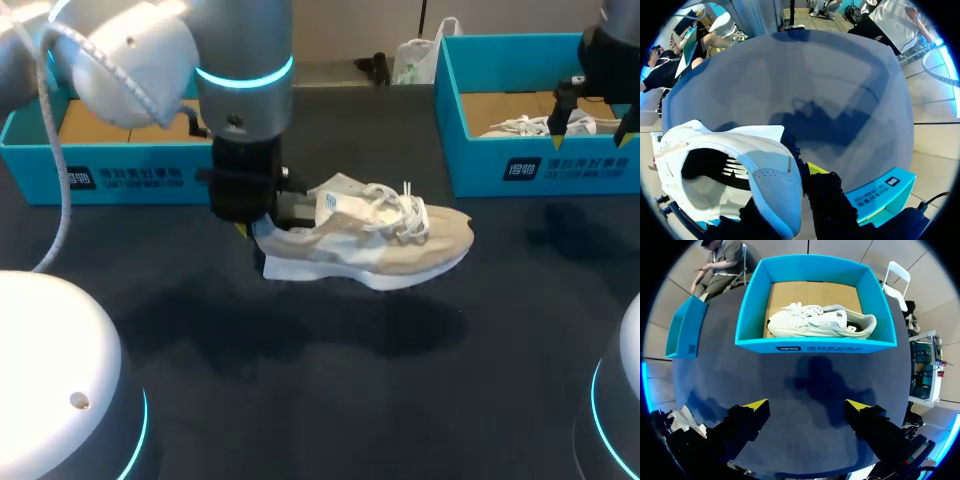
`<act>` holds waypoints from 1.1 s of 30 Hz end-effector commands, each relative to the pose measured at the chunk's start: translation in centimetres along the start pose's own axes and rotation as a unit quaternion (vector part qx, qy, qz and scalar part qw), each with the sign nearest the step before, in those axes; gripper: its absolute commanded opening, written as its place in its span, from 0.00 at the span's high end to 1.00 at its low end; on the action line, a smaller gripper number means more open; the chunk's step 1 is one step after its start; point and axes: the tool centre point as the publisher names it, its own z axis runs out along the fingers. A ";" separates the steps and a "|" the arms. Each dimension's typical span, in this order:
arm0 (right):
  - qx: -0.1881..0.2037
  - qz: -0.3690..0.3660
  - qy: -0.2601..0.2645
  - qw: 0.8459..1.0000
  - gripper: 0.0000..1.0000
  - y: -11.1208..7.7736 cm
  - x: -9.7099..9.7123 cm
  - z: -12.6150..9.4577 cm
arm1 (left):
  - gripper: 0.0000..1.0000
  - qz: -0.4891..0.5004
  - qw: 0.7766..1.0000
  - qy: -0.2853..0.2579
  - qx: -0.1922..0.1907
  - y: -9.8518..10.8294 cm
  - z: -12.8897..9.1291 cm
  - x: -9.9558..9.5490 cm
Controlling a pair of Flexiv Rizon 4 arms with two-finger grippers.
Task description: Take the shoe out of the shoebox, open the shoe tongue, remove and reinsert the insole, then place the shoe into the shoebox
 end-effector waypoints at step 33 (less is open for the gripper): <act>0.000 0.001 -0.001 1.000 0.00 0.0 0.0 0.0 | 1.00 -0.062 0.996 0.068 -0.009 0.8 13.1 0.6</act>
